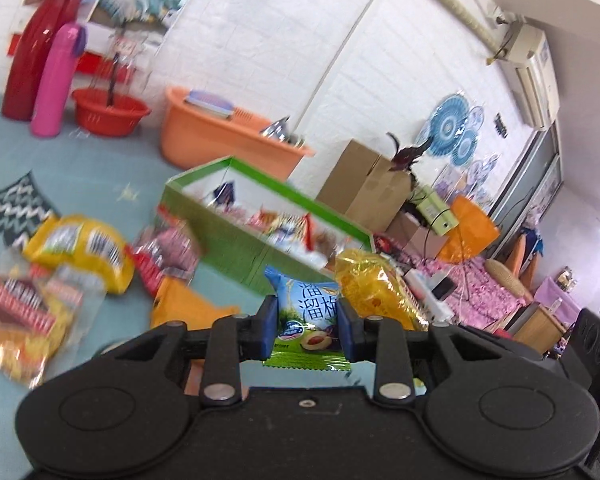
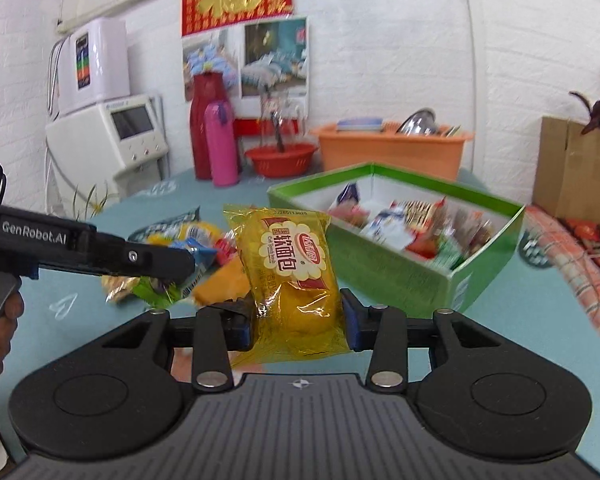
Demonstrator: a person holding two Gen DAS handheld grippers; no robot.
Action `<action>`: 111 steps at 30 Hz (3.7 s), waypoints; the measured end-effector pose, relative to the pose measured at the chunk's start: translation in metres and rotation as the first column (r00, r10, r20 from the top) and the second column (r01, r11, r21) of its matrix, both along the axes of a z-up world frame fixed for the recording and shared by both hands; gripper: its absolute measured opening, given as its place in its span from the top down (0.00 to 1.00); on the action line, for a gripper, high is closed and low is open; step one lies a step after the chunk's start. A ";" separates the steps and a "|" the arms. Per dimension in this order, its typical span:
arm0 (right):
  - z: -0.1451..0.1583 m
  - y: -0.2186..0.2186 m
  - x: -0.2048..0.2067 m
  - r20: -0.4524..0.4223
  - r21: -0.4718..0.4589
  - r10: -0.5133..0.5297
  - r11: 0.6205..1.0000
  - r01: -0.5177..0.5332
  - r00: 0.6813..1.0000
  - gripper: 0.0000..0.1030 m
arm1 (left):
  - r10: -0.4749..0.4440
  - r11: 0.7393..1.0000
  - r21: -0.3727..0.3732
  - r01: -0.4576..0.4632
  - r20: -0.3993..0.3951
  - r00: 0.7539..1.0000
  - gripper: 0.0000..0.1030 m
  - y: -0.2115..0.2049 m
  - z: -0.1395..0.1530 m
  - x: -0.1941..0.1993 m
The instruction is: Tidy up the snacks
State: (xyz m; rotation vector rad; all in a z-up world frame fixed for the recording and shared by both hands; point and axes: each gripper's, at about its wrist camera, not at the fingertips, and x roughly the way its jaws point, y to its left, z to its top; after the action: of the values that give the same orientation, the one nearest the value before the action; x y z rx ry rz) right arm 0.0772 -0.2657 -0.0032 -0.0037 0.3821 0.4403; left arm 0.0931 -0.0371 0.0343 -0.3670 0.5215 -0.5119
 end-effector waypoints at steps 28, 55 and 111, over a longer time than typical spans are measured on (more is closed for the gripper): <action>0.008 -0.020 0.113 0.094 0.008 -0.227 0.974 0.227 0.969 0.32 | 0.114 0.992 0.052 -0.113 -0.016 0.993 0.23 -0.032 0.004 0.175; 0.024 -0.011 0.028 0.188 -0.027 -0.148 0.988 0.155 0.971 0.00 | 0.101 0.994 0.044 -0.102 0.018 0.995 0.00 -0.005 0.034 0.059; -0.056 0.000 -0.011 -0.257 0.154 0.115 0.985 -0.077 0.960 0.04 | -0.114 0.992 -0.079 0.094 -0.290 0.950 0.00 0.004 -0.082 0.025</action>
State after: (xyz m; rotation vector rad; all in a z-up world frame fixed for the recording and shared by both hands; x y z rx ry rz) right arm 0.0666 -0.2660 -0.0591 0.1785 0.6149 0.5665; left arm 0.1178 -0.0336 -0.0480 -0.4835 0.8179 -0.5807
